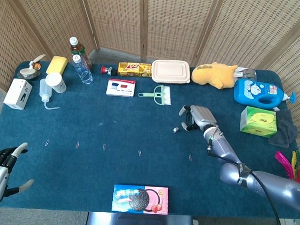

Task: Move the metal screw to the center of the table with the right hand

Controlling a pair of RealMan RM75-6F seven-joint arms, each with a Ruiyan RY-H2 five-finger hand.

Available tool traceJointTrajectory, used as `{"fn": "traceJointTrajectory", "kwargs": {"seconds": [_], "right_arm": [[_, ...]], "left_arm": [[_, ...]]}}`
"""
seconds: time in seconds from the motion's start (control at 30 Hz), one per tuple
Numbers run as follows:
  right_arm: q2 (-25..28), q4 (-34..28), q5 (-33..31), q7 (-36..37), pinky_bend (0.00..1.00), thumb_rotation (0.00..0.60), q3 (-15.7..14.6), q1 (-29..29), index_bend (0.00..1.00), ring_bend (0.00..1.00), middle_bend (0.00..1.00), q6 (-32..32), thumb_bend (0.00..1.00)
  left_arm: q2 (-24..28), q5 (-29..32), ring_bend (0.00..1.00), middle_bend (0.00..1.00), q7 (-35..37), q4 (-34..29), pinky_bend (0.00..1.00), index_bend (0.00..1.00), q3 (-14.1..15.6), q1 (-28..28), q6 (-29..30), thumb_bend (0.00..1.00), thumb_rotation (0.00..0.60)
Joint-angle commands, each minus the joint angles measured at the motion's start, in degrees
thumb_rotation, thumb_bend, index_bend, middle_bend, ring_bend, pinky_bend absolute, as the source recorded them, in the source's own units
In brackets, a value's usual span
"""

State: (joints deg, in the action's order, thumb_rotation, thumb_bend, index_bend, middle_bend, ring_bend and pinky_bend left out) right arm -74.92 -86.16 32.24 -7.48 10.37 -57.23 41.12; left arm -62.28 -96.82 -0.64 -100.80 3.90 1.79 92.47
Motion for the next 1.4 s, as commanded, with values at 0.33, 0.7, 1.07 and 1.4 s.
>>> {"fn": "traceJointTrajectory", "kwargs": {"seconds": [0.33, 0.7, 1.07, 1.4], "right_arm": [[2.2, -6.8, 14.1, 5.9, 0.43, 0.600, 0.7, 10.3, 0.19, 0.14, 0.22, 14.2, 0.43], [0.4, -10.7, 33.2, -3.4, 0.48, 0.600, -7.7, 24.3, 0.22, 0.13, 0.21, 39.7, 0.43], [0.0, -11.5, 42.3, -8.4, 0.47, 0.600, -16.0, 37.2, 0.26, 0.16, 0.25, 50.1, 0.43], [0.5, -10.5, 48.1, -7.5, 0.47, 0.600, -18.2, 45.0, 0.26, 0.16, 0.24, 54.8, 0.43]], "left_arm": [[0.3, 0.7, 0.15, 0.24, -0.5, -0.1, 0.14, 0.07, -0.3, 0.0, -0.4, 0.20, 0.600], [0.8, 2.9, 0.16, 0.24, 1.1, 2.6, 0.14, 0.13, -1.1, 0.3, -0.3, 0.20, 0.600], [-1.3, 3.4, 0.17, 0.24, 3.9, 6.3, 0.14, 0.15, -0.6, 0.7, -0.9, 0.20, 0.600], [-1.7, 2.3, 0.17, 0.24, 4.2, 6.8, 0.14, 0.15, 0.5, 2.6, 1.5, 0.20, 0.600]]}}
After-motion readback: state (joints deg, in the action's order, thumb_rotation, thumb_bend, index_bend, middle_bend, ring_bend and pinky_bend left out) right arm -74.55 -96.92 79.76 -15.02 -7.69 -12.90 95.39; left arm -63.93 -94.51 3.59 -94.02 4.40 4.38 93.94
